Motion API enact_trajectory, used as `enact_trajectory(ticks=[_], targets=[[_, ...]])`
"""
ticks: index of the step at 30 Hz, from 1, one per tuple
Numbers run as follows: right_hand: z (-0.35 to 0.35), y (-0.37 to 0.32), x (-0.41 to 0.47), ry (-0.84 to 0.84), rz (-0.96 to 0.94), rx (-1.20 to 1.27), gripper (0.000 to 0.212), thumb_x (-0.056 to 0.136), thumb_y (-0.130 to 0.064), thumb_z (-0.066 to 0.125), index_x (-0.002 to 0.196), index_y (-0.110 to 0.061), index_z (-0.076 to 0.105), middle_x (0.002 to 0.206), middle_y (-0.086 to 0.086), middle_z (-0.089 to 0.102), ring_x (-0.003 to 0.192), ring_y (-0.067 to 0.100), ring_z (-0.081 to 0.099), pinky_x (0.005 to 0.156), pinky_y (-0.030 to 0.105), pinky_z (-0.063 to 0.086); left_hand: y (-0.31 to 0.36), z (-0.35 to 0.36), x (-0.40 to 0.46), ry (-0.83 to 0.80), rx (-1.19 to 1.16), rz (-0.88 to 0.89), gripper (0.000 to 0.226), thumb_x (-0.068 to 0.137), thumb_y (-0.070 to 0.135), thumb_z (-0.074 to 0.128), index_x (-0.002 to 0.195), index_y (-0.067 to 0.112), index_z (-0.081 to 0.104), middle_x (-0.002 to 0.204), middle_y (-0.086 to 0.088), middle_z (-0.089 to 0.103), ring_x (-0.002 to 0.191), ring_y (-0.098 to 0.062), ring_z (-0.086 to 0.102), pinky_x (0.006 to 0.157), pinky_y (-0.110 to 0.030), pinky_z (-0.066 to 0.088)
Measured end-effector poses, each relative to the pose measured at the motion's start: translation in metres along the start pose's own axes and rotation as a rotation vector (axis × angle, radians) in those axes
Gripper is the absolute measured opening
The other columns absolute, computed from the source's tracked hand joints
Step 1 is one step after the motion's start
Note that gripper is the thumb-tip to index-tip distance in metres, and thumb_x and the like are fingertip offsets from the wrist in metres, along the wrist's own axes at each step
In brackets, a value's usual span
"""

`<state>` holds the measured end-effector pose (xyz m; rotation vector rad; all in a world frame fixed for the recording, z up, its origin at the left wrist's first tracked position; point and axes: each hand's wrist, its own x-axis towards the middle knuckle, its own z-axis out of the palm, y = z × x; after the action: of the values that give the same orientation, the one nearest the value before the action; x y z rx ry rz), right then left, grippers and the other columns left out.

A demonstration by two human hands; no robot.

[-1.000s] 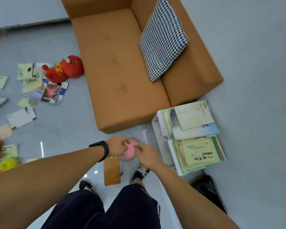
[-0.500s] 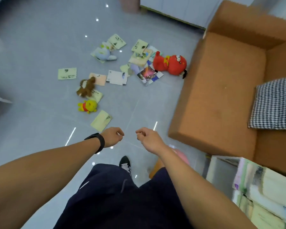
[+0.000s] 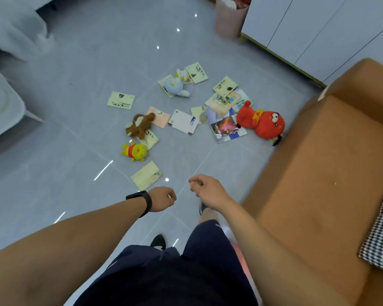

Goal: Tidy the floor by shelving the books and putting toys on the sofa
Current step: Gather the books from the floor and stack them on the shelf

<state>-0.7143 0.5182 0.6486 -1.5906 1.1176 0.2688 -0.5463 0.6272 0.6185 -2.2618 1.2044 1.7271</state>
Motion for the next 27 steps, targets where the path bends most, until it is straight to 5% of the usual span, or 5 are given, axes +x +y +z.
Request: enact_trajectory(ticks=[6, 14, 21, 27], targets=[[-0.097, -0.015, 0.089, -0.102, -0.040, -0.098, 0.031, 0.103, -0.032, 0.048, 0.129, -0.024, 0.063, 0.123, 0.000, 0.066, 0.108, 0.016, 0.061, 0.093, 0.028, 0.047, 0.066, -0.084, 0.076, 0.168, -0.147, -0.092, 0.024, 0.096, 0.019, 0.053, 0.116, 0.021, 0.065, 0.114, -0.007, 0.068, 0.090, -0.021, 0.063, 0.077, -0.028, 0.050], [-0.208, -0.051, 0.193, -0.160, -0.043, -0.276, 0.029, 0.102, -0.027, 0.050, 0.126, -0.022, 0.066, 0.122, 0.003, 0.068, 0.109, 0.019, 0.062, 0.093, 0.031, 0.048, 0.147, -0.154, 0.145, 0.199, -0.349, -0.073, 0.023, 0.093, 0.016, 0.055, 0.112, 0.021, 0.067, 0.099, -0.002, 0.066, 0.086, -0.020, 0.063, 0.084, -0.032, 0.054], [-0.262, -0.068, 0.267, -0.174, 0.053, -0.328, 0.029, 0.103, -0.027, 0.048, 0.127, -0.020, 0.065, 0.127, 0.001, 0.066, 0.110, 0.016, 0.060, 0.090, 0.026, 0.044, 0.156, -0.198, 0.222, -0.014, -0.270, -0.086, 0.026, 0.096, 0.017, 0.052, 0.118, 0.018, 0.066, 0.114, -0.001, 0.063, 0.097, -0.017, 0.057, 0.088, -0.029, 0.050], [-0.298, -0.068, 0.371, -0.219, 0.090, -0.431, 0.030, 0.103, -0.029, 0.049, 0.128, -0.023, 0.063, 0.123, 0.001, 0.066, 0.109, 0.018, 0.061, 0.092, 0.030, 0.047, 0.167, -0.289, 0.331, 0.043, -0.319, -0.103, 0.024, 0.098, 0.020, 0.051, 0.117, 0.019, 0.067, 0.117, -0.002, 0.063, 0.105, -0.019, 0.059, 0.086, -0.025, 0.045]])
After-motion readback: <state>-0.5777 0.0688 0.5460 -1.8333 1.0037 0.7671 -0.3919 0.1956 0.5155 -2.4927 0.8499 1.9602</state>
